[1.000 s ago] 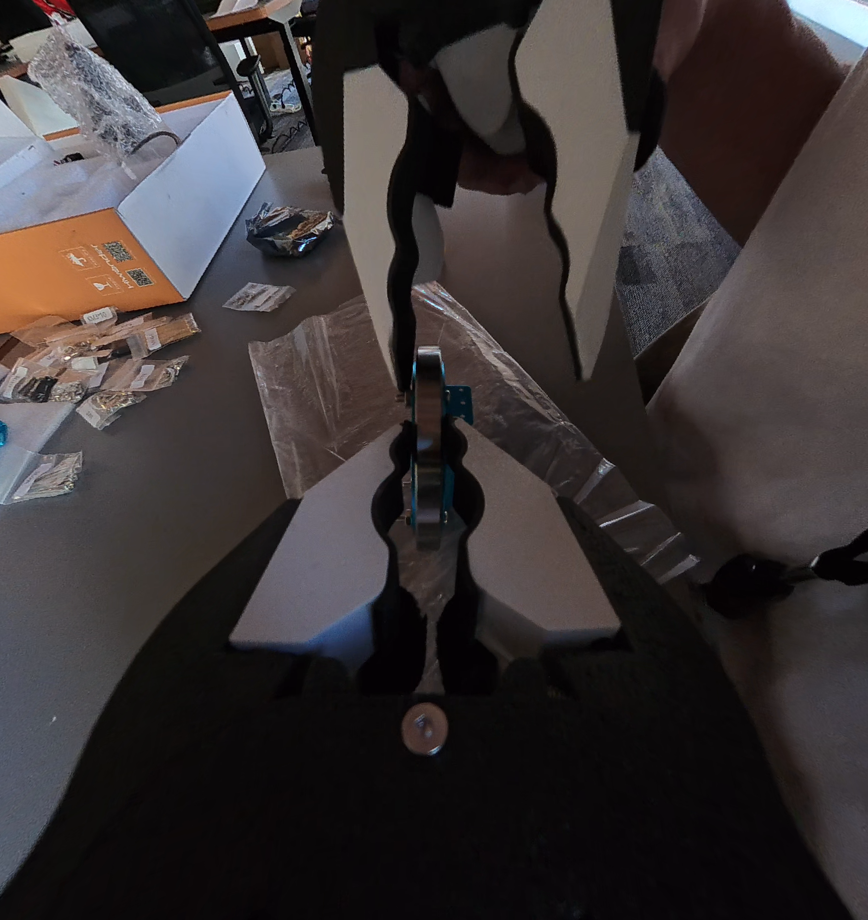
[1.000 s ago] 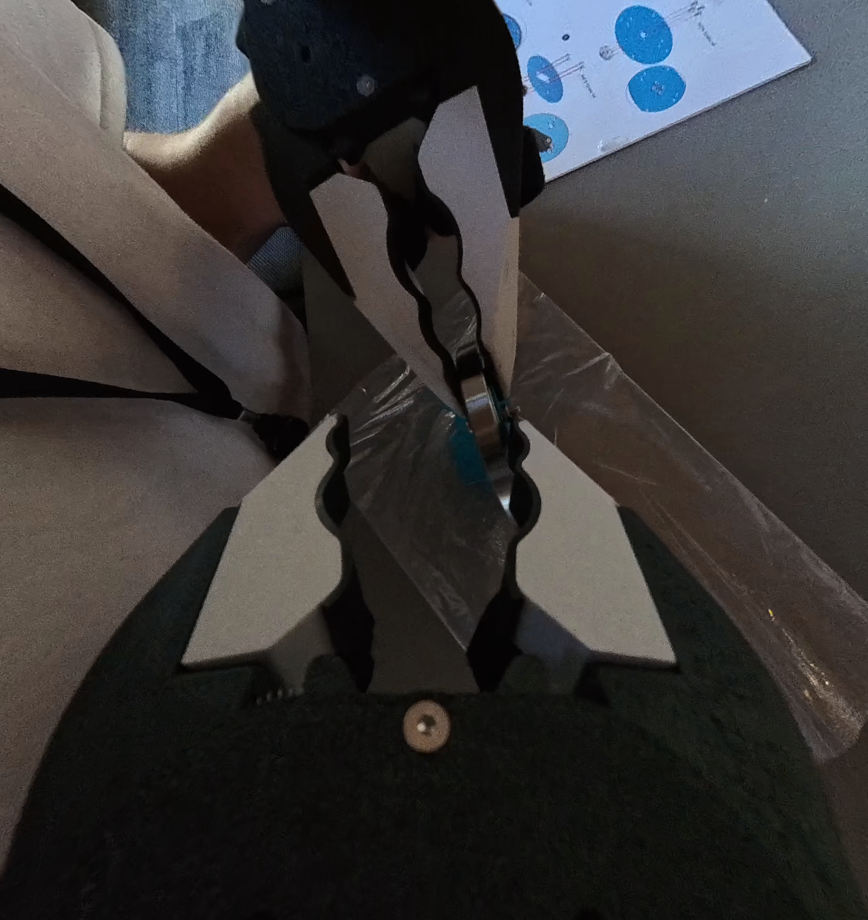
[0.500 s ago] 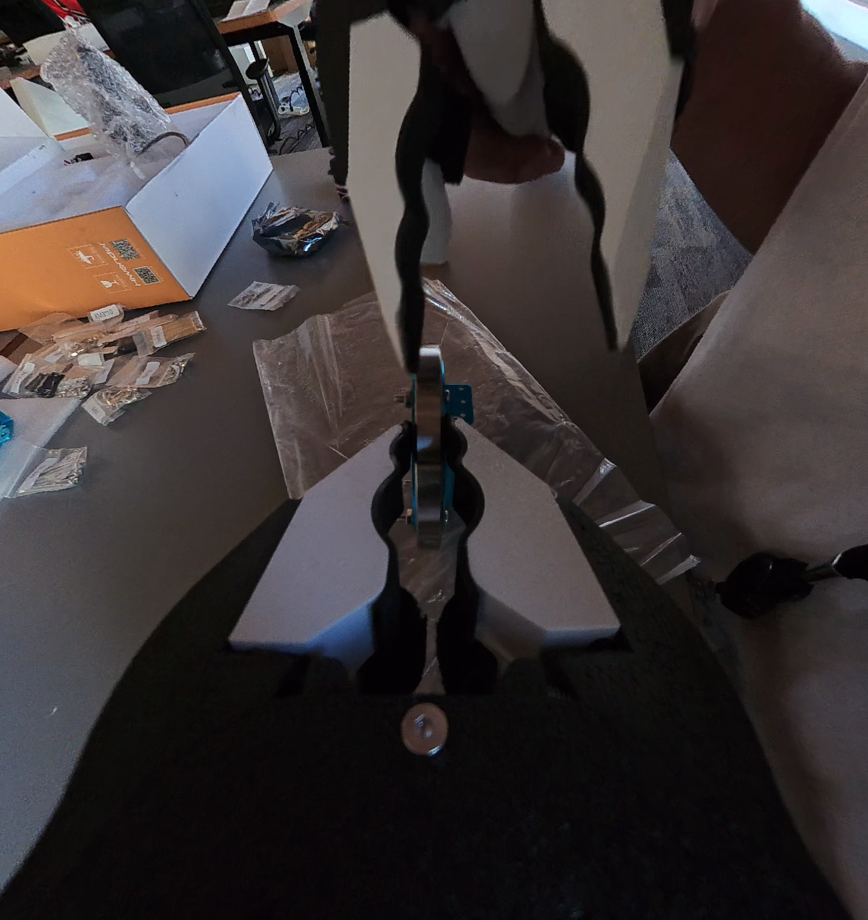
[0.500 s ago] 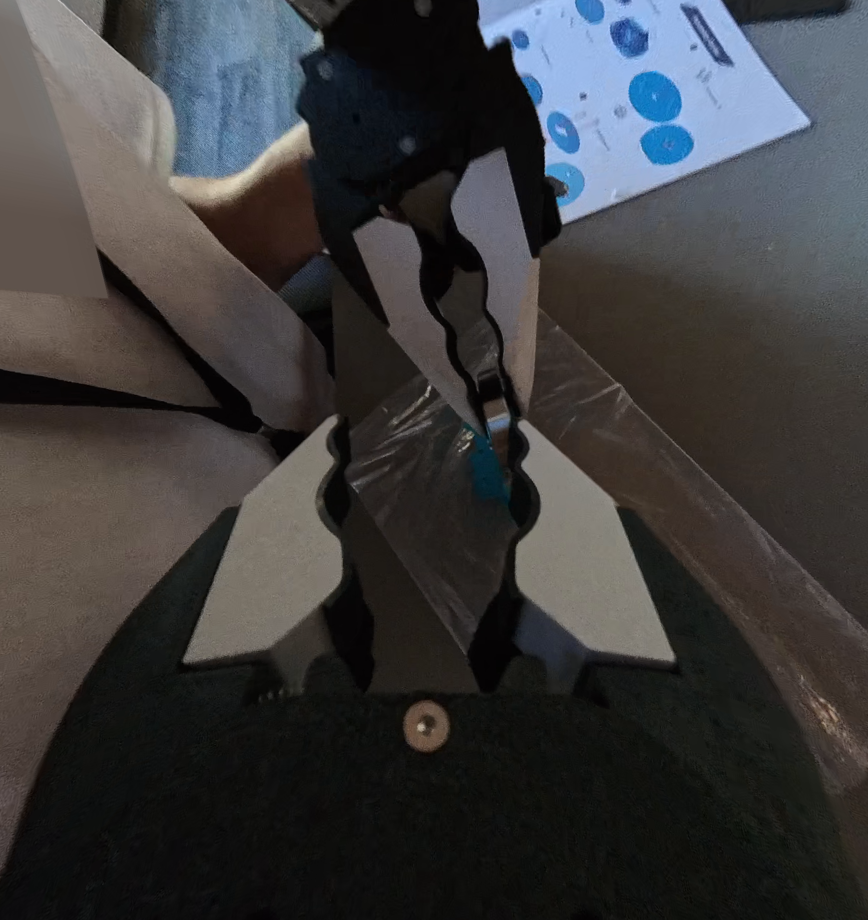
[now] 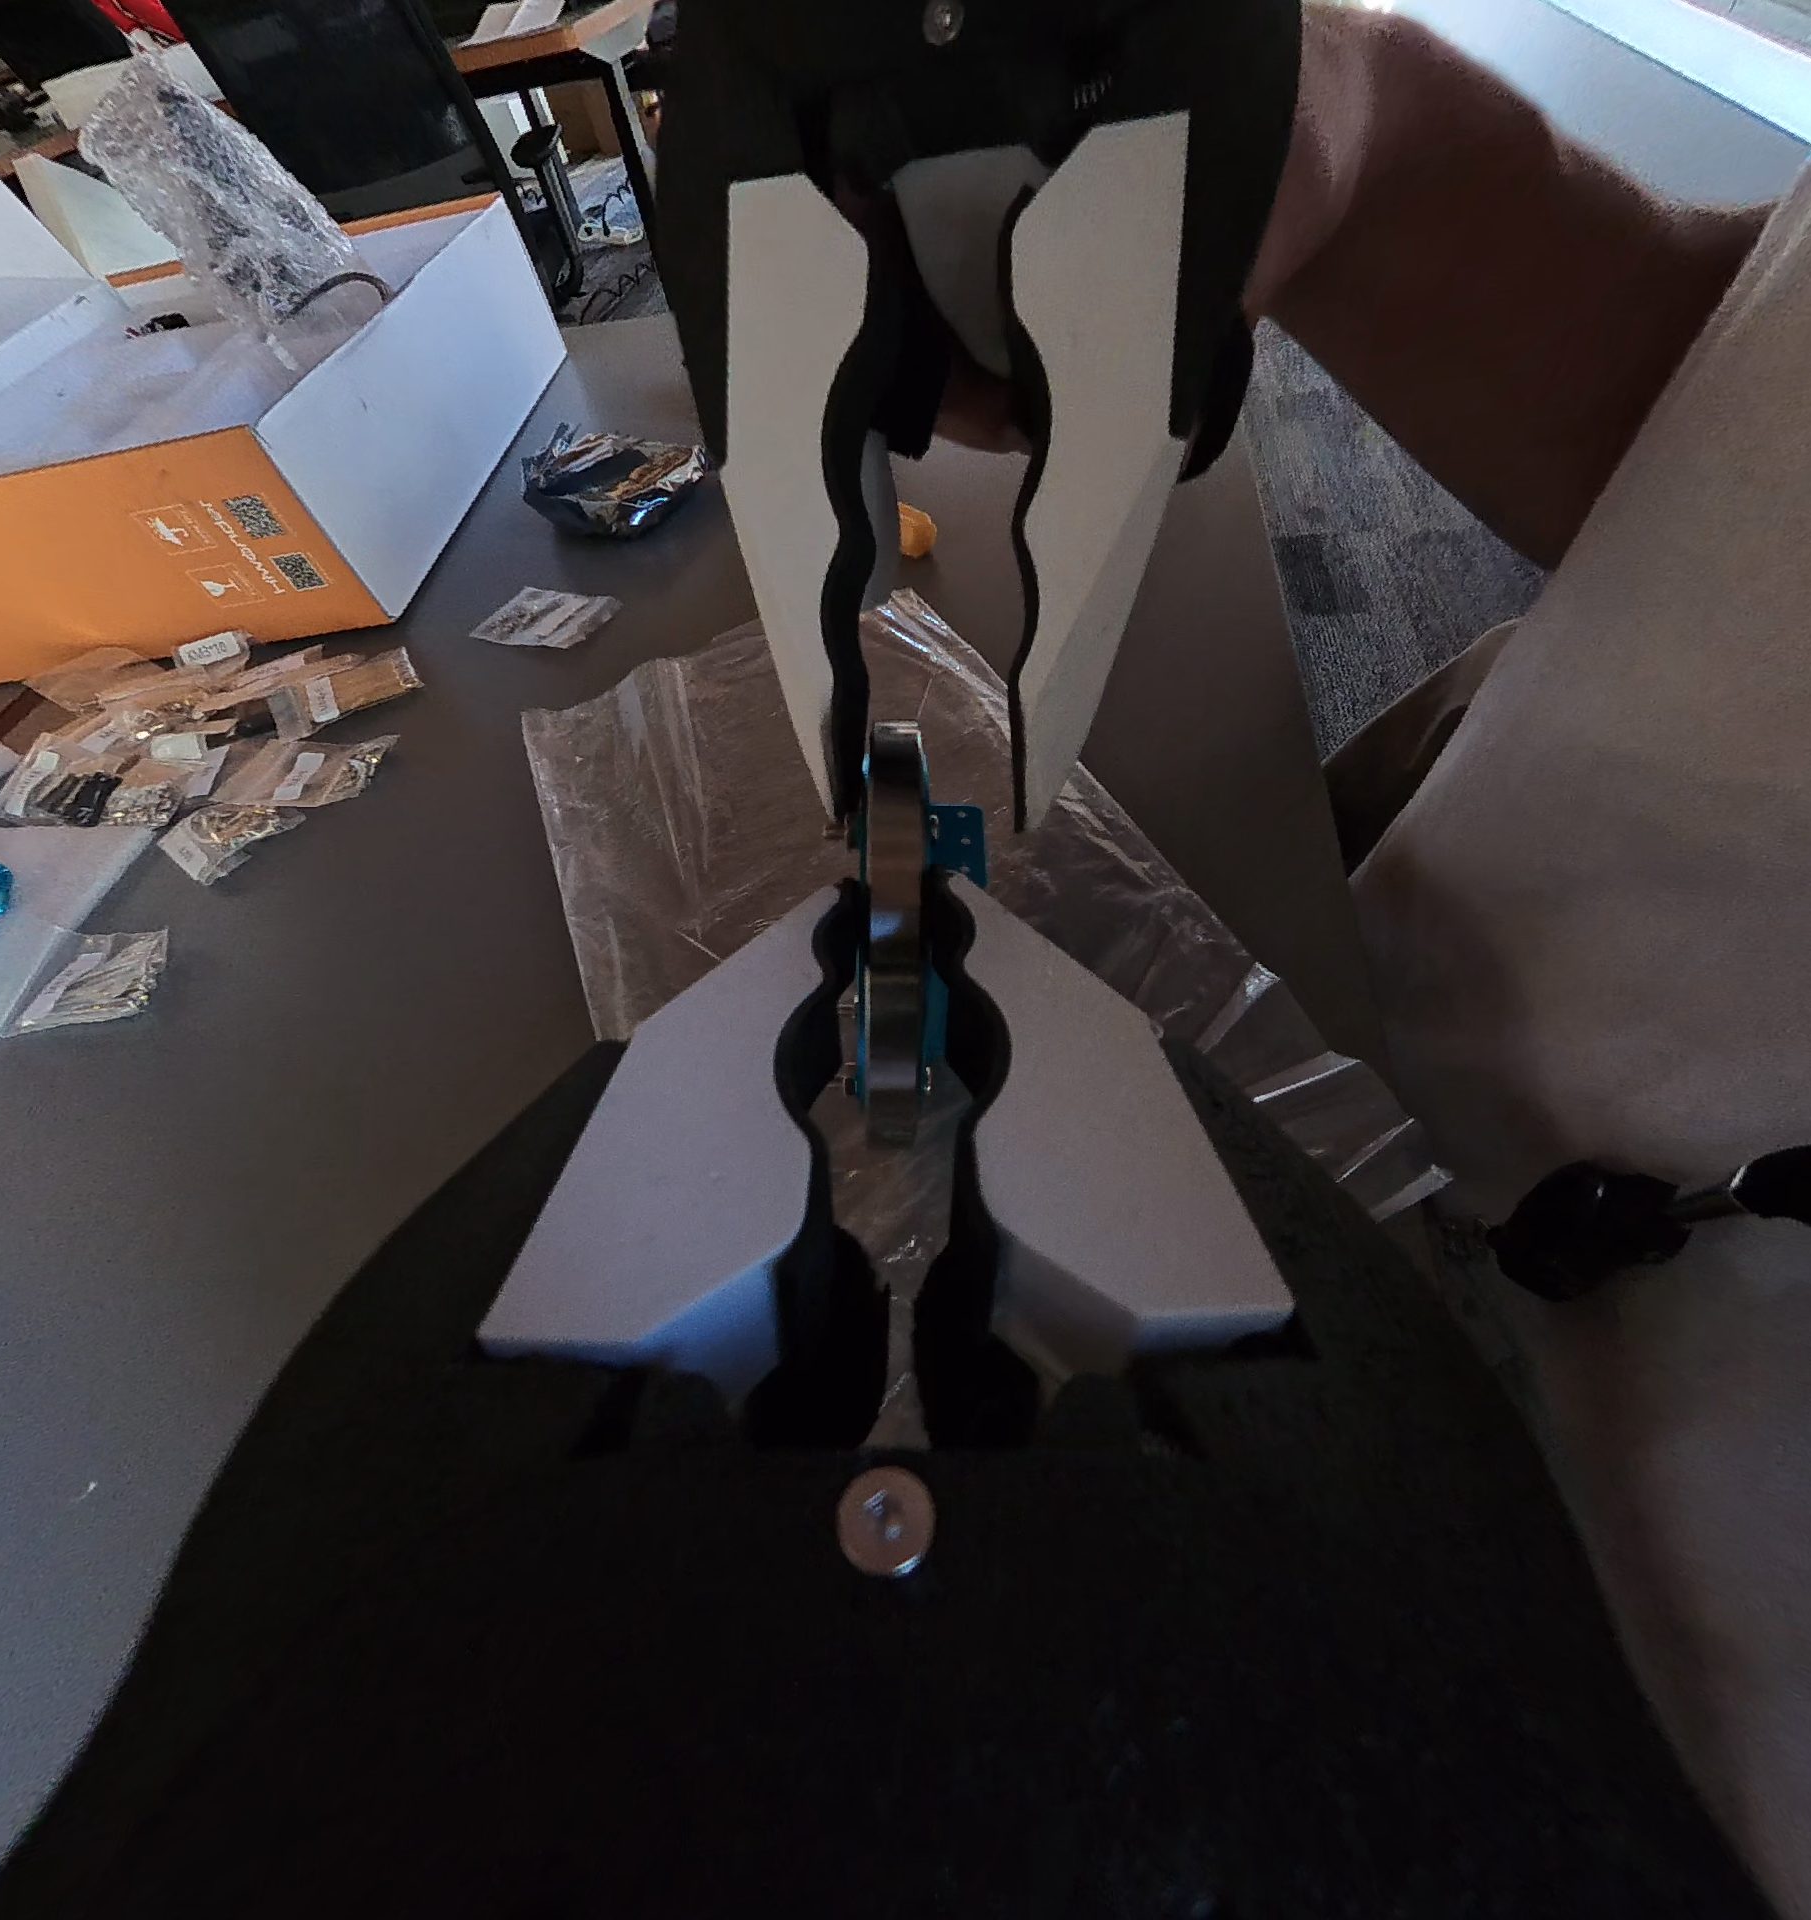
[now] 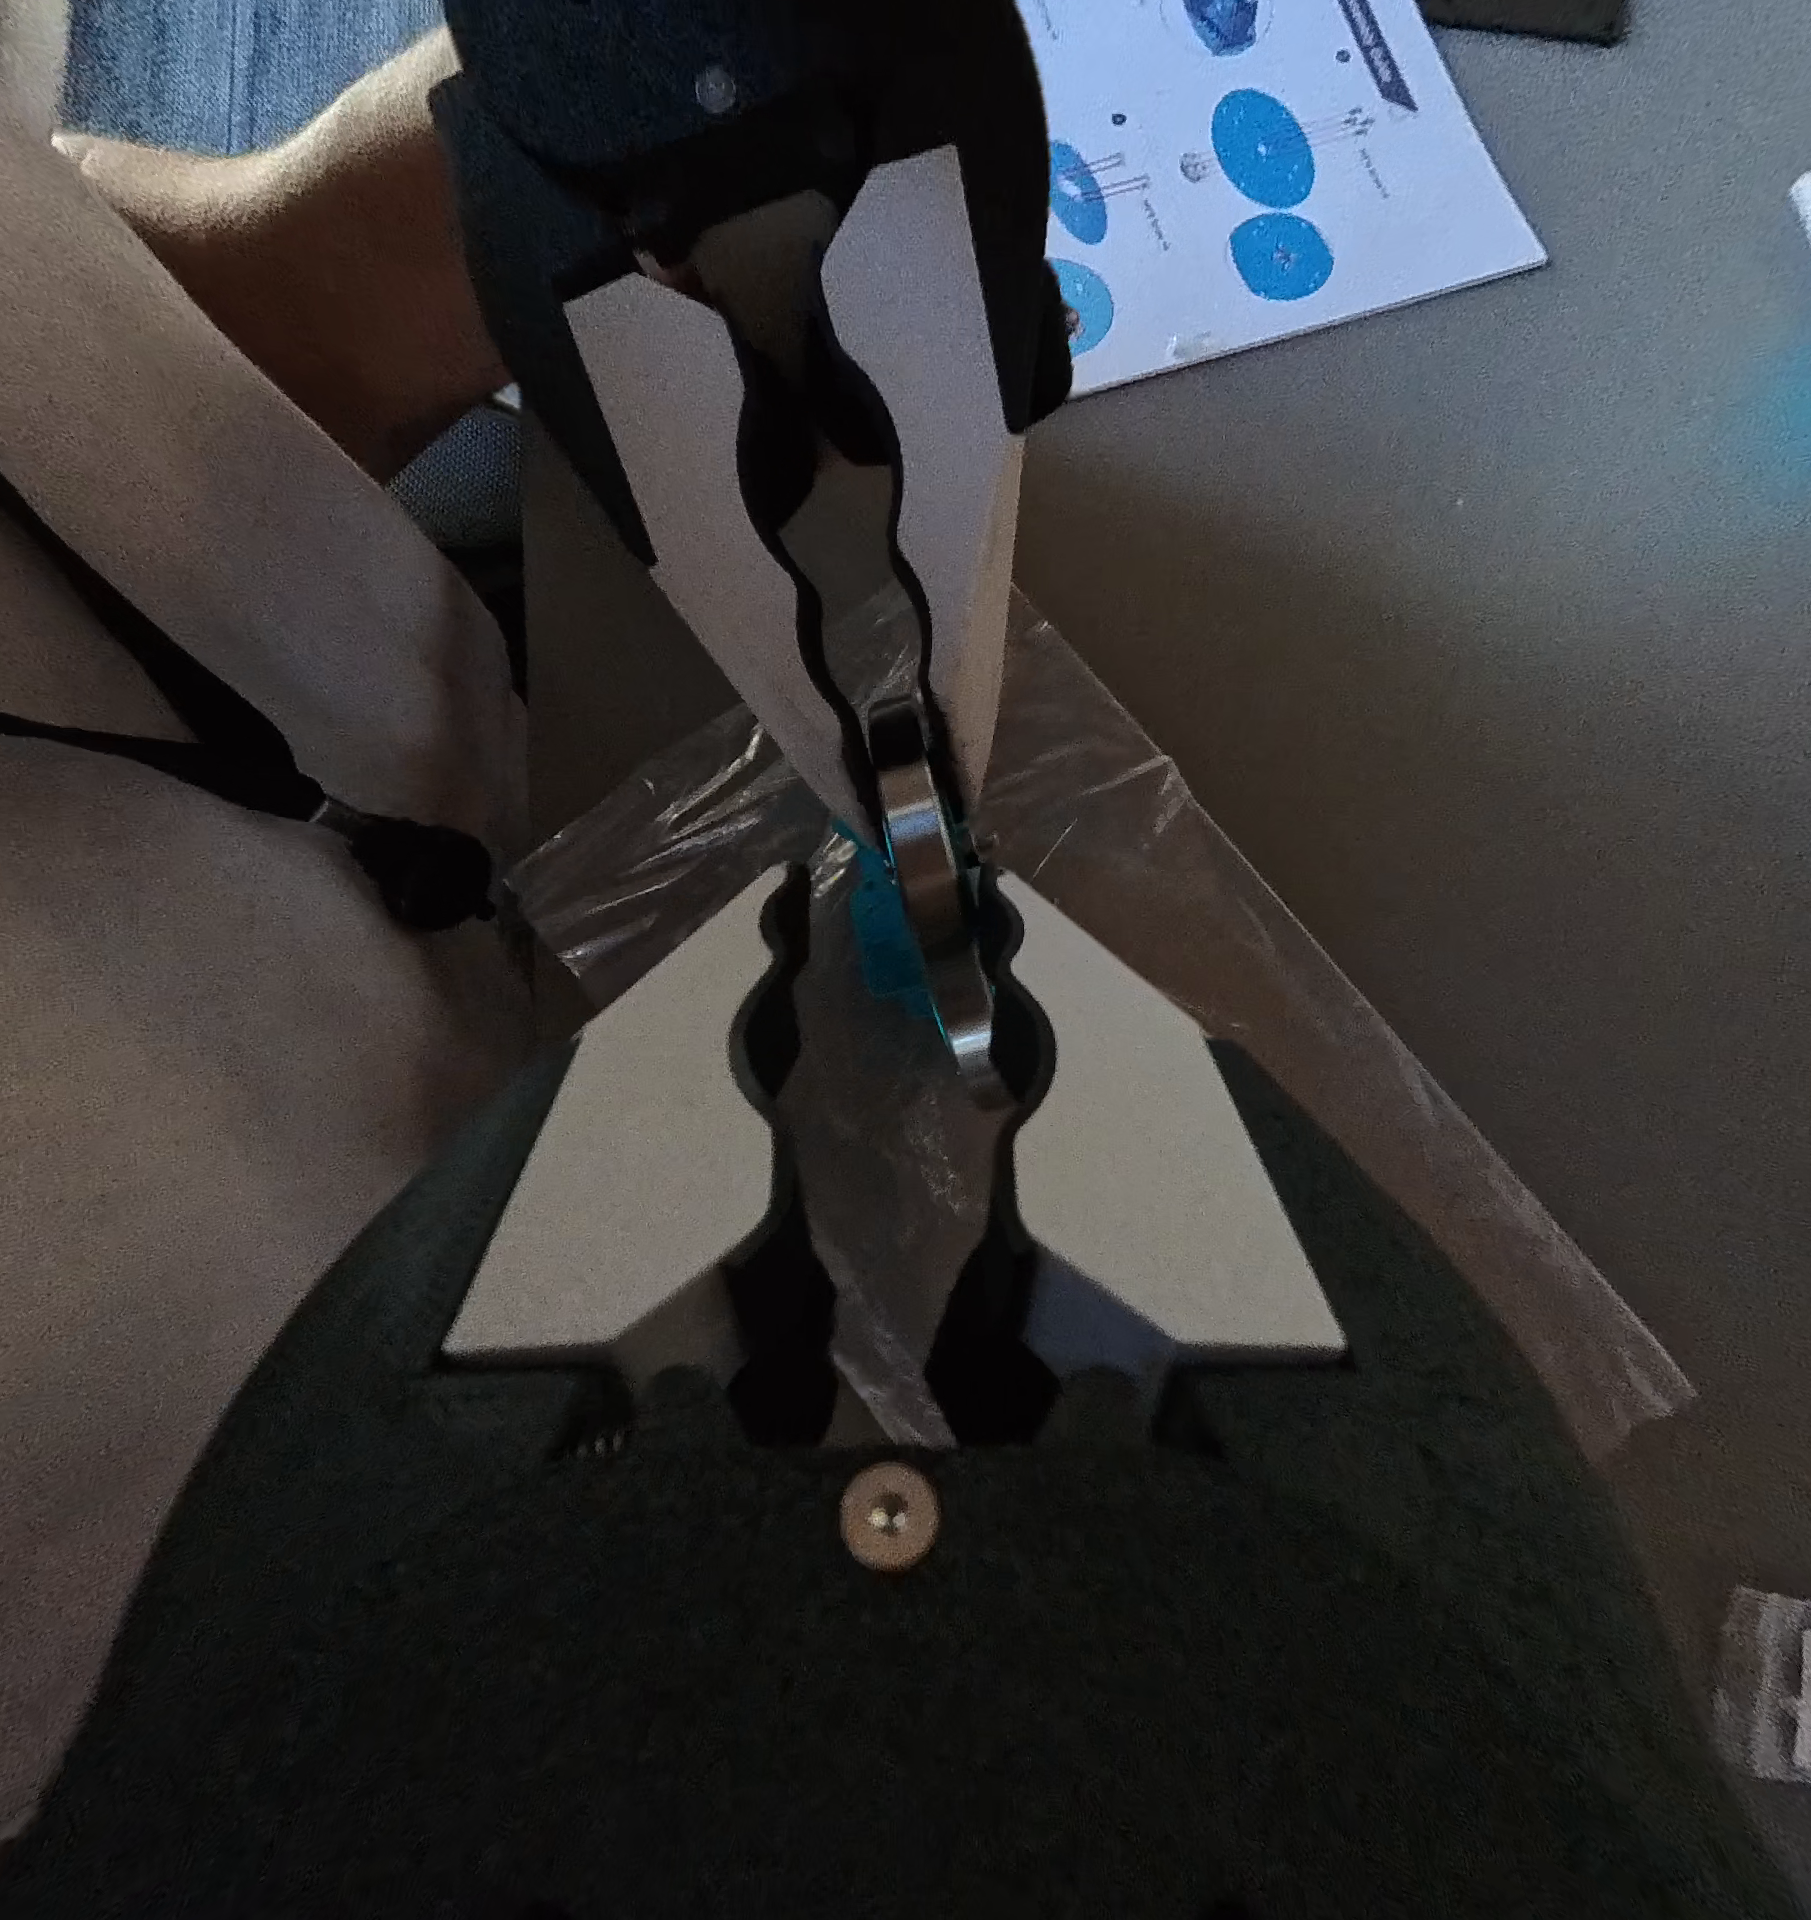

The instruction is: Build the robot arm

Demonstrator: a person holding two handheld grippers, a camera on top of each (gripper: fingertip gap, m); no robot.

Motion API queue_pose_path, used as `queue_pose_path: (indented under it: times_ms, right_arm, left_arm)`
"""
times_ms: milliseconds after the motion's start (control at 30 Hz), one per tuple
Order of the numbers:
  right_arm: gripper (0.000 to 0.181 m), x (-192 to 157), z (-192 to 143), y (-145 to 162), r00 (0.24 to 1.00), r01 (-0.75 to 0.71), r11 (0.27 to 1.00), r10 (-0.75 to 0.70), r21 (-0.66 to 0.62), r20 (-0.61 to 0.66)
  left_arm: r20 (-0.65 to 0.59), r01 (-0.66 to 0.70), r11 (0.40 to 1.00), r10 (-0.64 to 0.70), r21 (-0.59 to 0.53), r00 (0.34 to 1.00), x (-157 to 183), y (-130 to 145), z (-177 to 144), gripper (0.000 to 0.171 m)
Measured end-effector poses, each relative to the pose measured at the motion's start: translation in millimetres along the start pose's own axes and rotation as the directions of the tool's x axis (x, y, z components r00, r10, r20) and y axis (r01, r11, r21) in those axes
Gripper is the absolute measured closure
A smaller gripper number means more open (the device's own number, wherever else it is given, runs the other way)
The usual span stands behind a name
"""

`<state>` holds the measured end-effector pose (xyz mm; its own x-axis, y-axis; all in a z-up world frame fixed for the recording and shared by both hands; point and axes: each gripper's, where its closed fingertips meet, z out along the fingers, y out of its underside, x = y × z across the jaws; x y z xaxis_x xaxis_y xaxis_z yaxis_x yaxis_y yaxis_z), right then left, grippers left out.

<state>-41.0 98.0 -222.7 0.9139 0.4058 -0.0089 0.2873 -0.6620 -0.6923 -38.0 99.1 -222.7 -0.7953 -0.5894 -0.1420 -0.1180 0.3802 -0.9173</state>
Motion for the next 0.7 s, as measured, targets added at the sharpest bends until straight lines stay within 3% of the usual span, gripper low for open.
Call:
queue_pose_path:
  times_ms: [167,433,700]
  right_arm:
    - [0.165,7,-1,-1,0.999,0.000,0.993,0.005,0.120,-0.036]
    - [0.165,13,0,-4,0.997,-0.021,0.976,0.036,0.215,-0.068]
    - [0.165,13,-2,-3,0.991,-0.129,0.946,0.137,0.298,-0.008]
  left_arm:
    - [-0.006,0.007,1.000,-0.007,0.005,1.000,0,0,0,0.159]
    - [0.066,0.016,1.000,-0.016,0.013,0.998,-7,-1,2,0.157]
    - [0.021,0.149,0.985,-0.152,0.089,0.988,-8,-5,5,0.155]
